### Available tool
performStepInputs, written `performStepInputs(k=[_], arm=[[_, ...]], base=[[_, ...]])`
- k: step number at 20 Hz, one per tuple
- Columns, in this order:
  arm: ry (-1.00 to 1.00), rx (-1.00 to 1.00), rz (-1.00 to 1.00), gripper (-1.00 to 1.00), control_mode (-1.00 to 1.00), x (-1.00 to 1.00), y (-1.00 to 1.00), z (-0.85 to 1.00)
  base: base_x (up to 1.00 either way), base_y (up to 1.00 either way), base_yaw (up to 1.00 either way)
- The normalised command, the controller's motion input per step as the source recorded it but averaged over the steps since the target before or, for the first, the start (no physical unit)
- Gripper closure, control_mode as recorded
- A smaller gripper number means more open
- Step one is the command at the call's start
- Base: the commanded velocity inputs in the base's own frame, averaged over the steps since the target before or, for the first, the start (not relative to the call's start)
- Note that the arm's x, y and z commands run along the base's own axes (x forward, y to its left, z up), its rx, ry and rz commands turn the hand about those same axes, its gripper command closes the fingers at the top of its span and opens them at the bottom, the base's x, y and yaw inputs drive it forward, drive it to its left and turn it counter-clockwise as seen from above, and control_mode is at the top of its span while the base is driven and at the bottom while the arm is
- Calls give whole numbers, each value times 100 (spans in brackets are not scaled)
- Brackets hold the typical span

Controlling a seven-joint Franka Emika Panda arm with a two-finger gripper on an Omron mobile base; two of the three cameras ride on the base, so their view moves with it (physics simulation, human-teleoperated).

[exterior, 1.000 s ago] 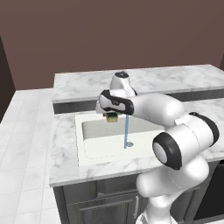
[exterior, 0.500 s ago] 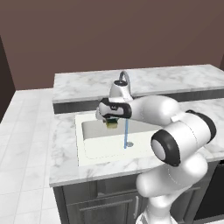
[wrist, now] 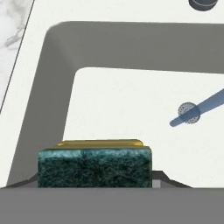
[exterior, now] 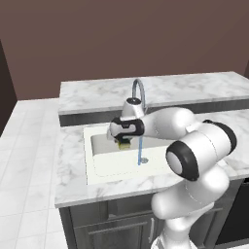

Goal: Soak the sponge with water for a few seconds and then drop it inside the sink.

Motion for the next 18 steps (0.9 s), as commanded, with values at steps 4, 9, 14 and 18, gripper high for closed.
performStepInputs(k=[4, 9, 14, 18], arm=[[0, -4, 0, 100, -100, 2, 0, -27], [0, -6, 0, 100, -100, 6, 0, -25], [0, -1, 0, 100, -100, 15, 0, -11], [0, 0, 0, 100, -100, 23, 0, -4]], base=[[0, 0, 0], [0, 0, 0], [0, 0, 0], [0, 0, 0]])
